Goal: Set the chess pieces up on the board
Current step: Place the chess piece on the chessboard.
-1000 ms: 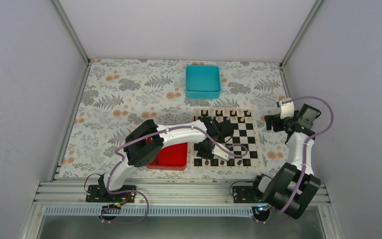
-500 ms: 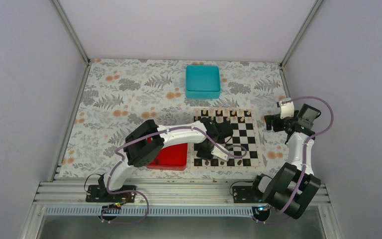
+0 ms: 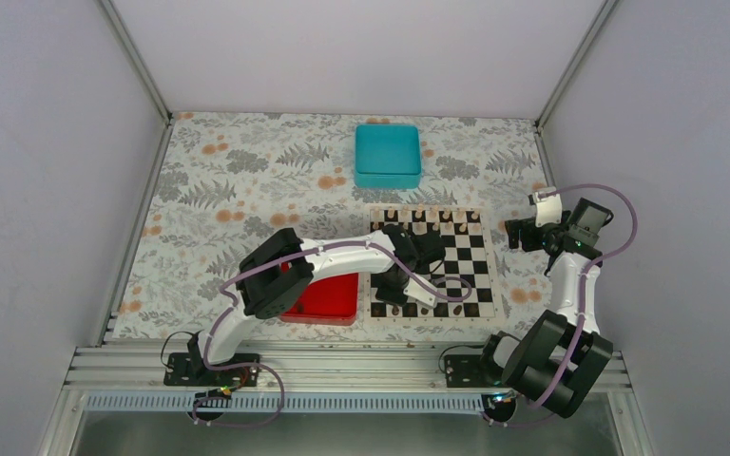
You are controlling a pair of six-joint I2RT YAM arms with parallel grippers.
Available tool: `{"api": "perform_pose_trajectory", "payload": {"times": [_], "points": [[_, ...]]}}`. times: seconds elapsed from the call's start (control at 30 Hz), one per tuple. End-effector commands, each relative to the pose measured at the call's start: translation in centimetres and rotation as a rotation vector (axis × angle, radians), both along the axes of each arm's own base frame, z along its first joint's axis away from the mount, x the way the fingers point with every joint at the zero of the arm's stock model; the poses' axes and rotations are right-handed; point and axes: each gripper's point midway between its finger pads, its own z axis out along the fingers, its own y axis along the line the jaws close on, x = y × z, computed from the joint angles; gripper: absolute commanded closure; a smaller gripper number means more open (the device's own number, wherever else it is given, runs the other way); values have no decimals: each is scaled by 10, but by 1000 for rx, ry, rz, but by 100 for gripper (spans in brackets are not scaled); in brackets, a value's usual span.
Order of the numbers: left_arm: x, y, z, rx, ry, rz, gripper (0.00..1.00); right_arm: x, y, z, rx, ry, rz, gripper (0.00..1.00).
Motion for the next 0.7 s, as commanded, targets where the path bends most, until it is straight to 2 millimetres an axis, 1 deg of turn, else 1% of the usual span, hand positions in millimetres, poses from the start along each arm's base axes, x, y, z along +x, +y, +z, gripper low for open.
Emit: {"api": "perform_pose_trajectory", "payload": {"times": [0.0,0.2,0.4,0.67], "points": [[10,-1,5,-20,-39,-1,90,3,-1,7,3,-23,16,0],[14,-1,10,-27,-48,3,90,3,-1,7,5,-23,17,0],[12,-1,18,-33,-41,6,90,3,0,7,5,-23,18,0],[16,1,28,-40,-67,9,90,3,0,5,8,-18,20,0]]}}
